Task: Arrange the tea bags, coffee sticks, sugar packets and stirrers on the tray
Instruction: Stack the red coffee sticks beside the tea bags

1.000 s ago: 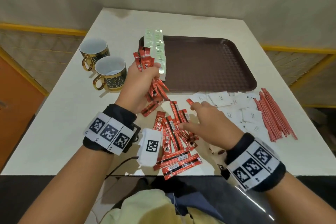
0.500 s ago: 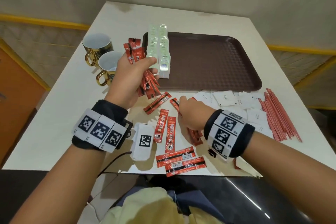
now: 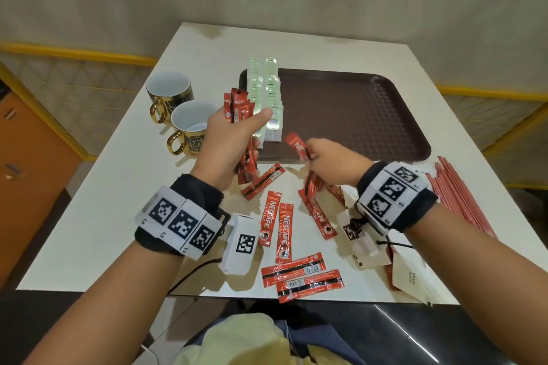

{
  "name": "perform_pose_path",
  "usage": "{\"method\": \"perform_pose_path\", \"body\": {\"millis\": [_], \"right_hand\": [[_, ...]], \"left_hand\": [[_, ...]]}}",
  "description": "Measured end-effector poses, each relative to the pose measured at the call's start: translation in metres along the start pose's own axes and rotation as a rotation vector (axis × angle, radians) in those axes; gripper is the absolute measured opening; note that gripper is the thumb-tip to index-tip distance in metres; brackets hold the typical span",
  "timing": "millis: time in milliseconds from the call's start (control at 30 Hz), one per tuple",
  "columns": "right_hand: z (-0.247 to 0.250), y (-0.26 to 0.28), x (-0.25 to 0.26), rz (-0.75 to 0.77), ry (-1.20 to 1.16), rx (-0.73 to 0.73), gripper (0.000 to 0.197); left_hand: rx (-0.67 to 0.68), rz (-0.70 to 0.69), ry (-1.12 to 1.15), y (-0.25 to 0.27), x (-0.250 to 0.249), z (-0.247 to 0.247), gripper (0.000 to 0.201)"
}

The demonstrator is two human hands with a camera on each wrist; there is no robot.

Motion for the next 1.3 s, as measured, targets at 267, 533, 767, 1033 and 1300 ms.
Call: {"method": "perform_pose_path", "body": {"millis": [267, 533, 767, 1033, 1300], "right_hand": [[0.012, 0.027, 0.031, 0.329, -0.214, -0.126, 0.018], [0.008, 0.036, 0.019, 0.311, -0.207, -0.147, 0.040], [0.026, 0.035, 0.021, 0.299, -0.682, -0.289, 0.029], [0.013, 0.033, 0.055, 0.313, -1.359, -0.193, 0.031], [0.018, 0.029, 0.058, 0.494, -1.672, 0.073, 0.089]], "left_hand": [[0.060, -0.063, -0.053, -0.005, 0.001, -0.037, 0.019], [0.038, 0.049, 0.040, -0.014, 0.001, -0.027, 0.010], [0.104, 0.066, 0.047, -0.012, -0.005, -0.021, 0.019], [0.206, -0.022, 0.060, -0.006, 0.005, -0.052, 0.048], [0.219, 0.019, 0.172, -0.006, 0.015, -0.043, 0.037]]}}
Point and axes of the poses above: each hand's wrist, its own y-axis away from the middle knuckle, its own z-axis out of the back of the hand, x = y × z, the point moved 2 cm from there along -y, towards the middle knuckle, and after that the axes turned 11 degrees about x, right-handed, at the moved point
